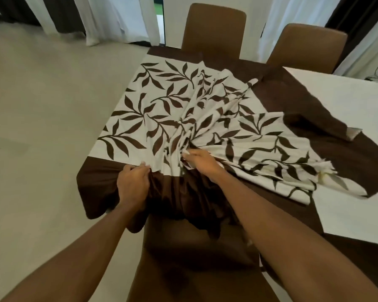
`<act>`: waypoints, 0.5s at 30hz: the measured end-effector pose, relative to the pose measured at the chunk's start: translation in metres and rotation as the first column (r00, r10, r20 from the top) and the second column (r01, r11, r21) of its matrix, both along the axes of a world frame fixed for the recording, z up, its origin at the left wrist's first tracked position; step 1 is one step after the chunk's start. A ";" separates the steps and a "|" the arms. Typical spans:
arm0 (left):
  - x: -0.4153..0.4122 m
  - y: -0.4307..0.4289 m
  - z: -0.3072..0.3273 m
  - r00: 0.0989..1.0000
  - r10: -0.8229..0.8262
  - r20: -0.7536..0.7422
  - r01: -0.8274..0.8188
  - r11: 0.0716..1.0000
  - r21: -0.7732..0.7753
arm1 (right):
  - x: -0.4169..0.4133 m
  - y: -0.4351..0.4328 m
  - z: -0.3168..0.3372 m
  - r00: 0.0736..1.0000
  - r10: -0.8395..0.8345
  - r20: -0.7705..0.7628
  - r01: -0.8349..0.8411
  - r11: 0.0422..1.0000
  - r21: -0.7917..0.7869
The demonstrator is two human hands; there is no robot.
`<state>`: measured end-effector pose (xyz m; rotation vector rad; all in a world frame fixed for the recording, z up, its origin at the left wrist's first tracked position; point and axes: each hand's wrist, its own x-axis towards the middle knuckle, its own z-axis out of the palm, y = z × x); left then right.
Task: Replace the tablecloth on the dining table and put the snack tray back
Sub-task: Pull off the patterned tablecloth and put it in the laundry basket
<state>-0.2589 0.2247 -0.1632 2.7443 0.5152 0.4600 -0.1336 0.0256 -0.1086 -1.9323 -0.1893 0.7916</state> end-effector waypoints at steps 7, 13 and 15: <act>0.030 -0.062 0.017 0.978 0.210 -0.012 -0.187 0.841 -0.507 | 0.014 -0.083 -0.011 0.826 -0.224 0.517 0.488 0.743 -0.458; 0.077 -0.177 0.031 0.987 -0.103 -0.125 -0.102 0.200 -0.974 | 0.029 -0.132 -0.022 0.932 -0.349 0.094 0.360 0.920 -0.153; 0.082 -0.203 0.033 0.968 -0.208 -0.142 -0.140 0.025 -0.990 | 0.040 -0.128 -0.008 0.931 -0.364 0.000 0.364 0.931 0.004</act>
